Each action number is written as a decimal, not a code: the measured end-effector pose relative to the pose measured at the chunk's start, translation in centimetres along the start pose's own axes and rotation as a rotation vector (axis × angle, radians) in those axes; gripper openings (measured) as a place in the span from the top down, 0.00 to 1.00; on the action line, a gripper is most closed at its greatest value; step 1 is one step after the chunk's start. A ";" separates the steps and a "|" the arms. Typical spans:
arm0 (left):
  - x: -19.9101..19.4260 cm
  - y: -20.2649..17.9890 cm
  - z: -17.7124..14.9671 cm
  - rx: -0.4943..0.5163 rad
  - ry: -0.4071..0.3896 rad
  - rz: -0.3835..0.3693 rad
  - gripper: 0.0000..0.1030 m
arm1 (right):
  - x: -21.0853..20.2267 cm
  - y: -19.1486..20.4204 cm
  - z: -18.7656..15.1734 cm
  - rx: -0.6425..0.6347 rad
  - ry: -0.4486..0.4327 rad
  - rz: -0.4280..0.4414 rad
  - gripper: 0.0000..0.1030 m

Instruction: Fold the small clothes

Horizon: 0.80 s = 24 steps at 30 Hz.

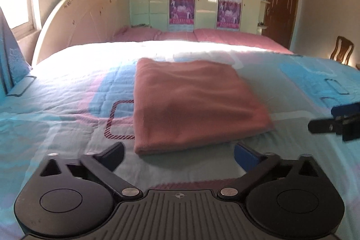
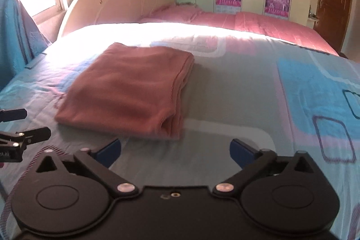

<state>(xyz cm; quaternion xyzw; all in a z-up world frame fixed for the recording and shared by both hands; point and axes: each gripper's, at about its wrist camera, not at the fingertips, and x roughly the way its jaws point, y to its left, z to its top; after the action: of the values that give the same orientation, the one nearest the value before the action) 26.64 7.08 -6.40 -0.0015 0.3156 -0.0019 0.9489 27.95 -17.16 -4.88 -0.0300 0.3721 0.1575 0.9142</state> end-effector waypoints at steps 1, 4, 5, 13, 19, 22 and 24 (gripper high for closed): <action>-1.1 -0.3 -0.1 -0.003 -0.007 0.002 0.00 | -0.8 0.1 -0.5 -0.002 -0.006 -0.008 0.01; -4.2 -1.1 -0.8 -0.010 -0.030 0.003 0.00 | -3.6 0.6 -2.0 0.004 -0.040 -0.034 0.01; -5.5 -1.4 -1.1 -0.005 -0.042 0.005 0.00 | -4.5 0.6 -2.4 0.012 -0.053 -0.030 0.01; -13.7 -2.5 -2.9 -0.021 -0.089 0.009 0.00 | -13.2 1.4 -5.4 0.062 -0.140 -0.051 0.01; -18.5 -3.2 -3.8 -0.032 -0.132 0.008 0.00 | -17.9 2.2 -6.5 0.062 -0.174 -0.082 0.01; -20.0 -3.6 -4.0 -0.037 -0.148 0.000 0.00 | -19.4 2.5 -6.9 0.058 -0.187 -0.088 0.01; -20.9 -3.9 -4.2 -0.032 -0.158 0.001 0.00 | -20.1 2.7 -7.4 0.052 -0.197 -0.093 0.01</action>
<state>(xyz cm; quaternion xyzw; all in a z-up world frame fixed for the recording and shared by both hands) 7.44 3.24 2.78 -0.0169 0.2398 0.0038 0.9707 8.62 -21.26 3.88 -0.0077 0.2828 0.1073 0.9531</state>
